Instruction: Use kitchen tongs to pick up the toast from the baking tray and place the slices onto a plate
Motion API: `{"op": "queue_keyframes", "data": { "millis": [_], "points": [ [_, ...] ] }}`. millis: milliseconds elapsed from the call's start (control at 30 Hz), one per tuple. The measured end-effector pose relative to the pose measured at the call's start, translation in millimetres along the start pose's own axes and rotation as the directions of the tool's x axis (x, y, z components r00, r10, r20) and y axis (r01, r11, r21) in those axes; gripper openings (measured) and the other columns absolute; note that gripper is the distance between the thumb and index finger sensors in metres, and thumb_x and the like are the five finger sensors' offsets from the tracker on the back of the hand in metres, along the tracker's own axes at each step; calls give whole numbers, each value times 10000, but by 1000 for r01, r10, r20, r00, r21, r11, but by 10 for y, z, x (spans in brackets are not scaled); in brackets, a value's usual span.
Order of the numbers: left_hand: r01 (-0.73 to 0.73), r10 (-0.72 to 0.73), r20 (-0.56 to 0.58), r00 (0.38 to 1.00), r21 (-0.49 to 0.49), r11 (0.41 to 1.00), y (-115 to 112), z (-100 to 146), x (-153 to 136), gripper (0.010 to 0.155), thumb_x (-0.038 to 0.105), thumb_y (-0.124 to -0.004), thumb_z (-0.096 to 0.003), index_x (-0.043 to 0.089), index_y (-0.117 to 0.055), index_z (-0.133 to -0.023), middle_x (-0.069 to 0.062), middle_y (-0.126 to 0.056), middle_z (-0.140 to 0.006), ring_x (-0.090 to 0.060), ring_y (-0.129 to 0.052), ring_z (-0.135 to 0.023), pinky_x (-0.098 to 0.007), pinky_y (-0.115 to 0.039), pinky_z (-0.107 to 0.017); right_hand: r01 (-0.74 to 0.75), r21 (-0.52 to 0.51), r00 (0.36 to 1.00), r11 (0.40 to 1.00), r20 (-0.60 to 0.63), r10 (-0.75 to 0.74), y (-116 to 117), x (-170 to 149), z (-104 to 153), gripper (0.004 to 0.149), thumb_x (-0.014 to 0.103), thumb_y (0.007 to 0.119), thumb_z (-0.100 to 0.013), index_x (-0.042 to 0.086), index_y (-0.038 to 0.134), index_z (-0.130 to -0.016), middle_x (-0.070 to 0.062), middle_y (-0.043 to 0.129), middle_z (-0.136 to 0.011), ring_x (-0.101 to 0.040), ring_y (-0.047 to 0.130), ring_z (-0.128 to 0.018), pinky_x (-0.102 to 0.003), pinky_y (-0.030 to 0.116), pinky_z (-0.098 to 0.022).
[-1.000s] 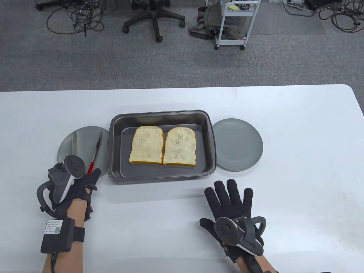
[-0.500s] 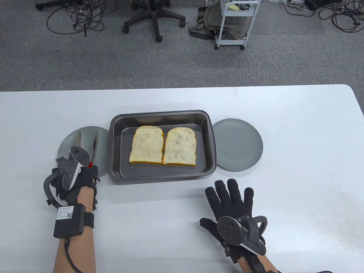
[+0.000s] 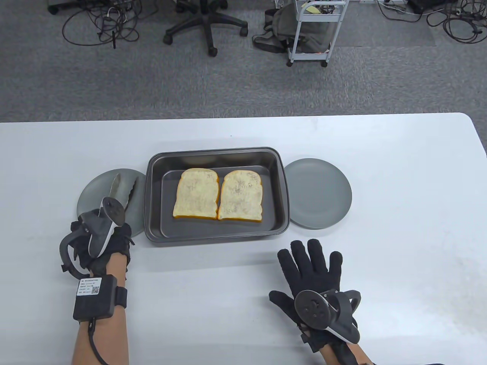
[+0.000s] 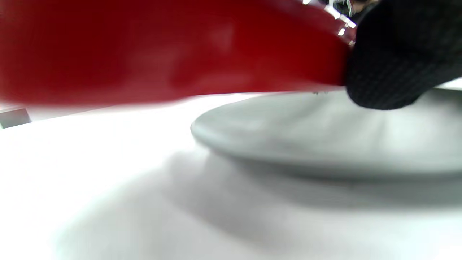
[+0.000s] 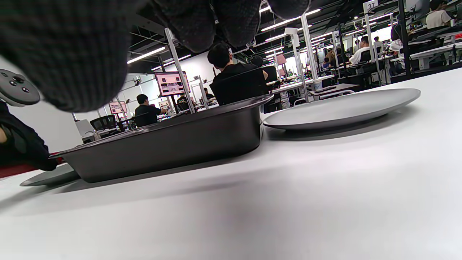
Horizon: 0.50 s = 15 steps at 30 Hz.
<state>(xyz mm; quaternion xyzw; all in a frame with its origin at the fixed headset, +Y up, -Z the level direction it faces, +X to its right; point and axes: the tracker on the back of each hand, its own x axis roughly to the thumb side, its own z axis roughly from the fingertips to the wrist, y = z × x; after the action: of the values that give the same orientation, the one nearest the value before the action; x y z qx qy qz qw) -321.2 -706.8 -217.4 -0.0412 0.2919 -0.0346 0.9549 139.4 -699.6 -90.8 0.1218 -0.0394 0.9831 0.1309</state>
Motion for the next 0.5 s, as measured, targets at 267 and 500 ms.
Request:
{"op": "queue_keyframes", "data": {
  "millis": [267,500],
  "points": [
    [-173,157,143,977,110,979,445,221,-97,864,655,-897,-393,171,-534,-1011,-126,-828,-976,-300,-1076,-679,-447,-932,-536,17,7,1000,1000,-9,-17,-17,-19,-3,902,646,862,-320,279,548,-1082,-84,467,-1202,-442,379,-1120,-785,272,-721],
    [-263,186,379,906,160,951,619,619,-37,871,664,-850,-407,148,-508,-1019,-105,-853,-907,-246,-1072,-523,-397,-947,-428,22,3,1000,1000,-2,-22,-17,-11,7,898,644,861,-321,278,550,-1080,-84,476,-1200,-441,395,-1119,-784,284,-723]
  ]
}}
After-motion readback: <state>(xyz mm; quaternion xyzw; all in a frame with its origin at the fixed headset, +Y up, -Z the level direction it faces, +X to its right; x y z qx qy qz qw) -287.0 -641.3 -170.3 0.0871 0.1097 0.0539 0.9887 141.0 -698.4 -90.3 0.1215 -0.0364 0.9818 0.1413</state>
